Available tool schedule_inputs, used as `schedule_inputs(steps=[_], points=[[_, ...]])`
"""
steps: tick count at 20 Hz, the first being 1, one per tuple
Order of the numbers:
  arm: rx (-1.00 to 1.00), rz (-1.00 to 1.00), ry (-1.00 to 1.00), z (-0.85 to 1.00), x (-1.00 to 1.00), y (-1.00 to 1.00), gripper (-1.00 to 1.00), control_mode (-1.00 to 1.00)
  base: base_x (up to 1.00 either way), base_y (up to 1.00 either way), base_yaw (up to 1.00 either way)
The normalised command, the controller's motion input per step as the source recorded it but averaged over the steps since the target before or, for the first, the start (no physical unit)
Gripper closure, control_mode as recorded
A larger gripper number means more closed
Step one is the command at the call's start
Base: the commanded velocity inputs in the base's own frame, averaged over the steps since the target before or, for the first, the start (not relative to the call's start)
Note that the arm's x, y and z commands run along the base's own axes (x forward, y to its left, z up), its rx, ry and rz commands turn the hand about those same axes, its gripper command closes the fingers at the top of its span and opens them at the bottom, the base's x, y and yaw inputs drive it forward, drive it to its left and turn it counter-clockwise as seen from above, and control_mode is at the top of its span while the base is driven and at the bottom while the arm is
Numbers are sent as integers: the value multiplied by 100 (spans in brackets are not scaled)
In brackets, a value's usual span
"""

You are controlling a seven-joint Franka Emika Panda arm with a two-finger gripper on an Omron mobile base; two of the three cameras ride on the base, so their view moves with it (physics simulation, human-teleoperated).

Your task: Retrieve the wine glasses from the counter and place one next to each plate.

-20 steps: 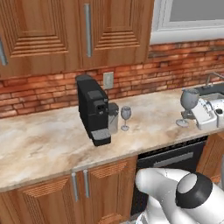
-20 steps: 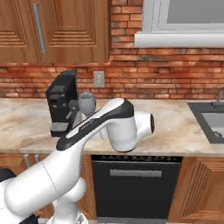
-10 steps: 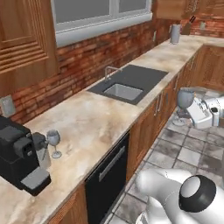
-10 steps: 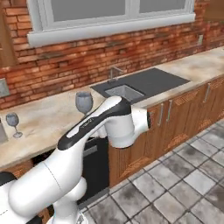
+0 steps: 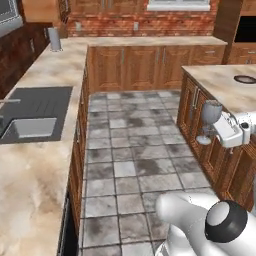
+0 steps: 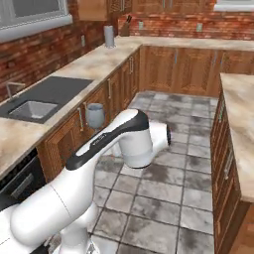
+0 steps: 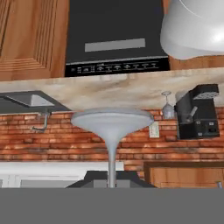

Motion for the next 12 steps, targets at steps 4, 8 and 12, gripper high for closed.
schedule_inputs(steps=[4, 8, 12], points=[[0, 0, 0, 0, 0, 0, 100, 100, 0, 0, -100], [0, 0, 0, 0, 0, 0, 100, 100, 0, 0, -100], [0, 0, 0, 0, 0, 0, 100, 100, 0, 1, -100]])
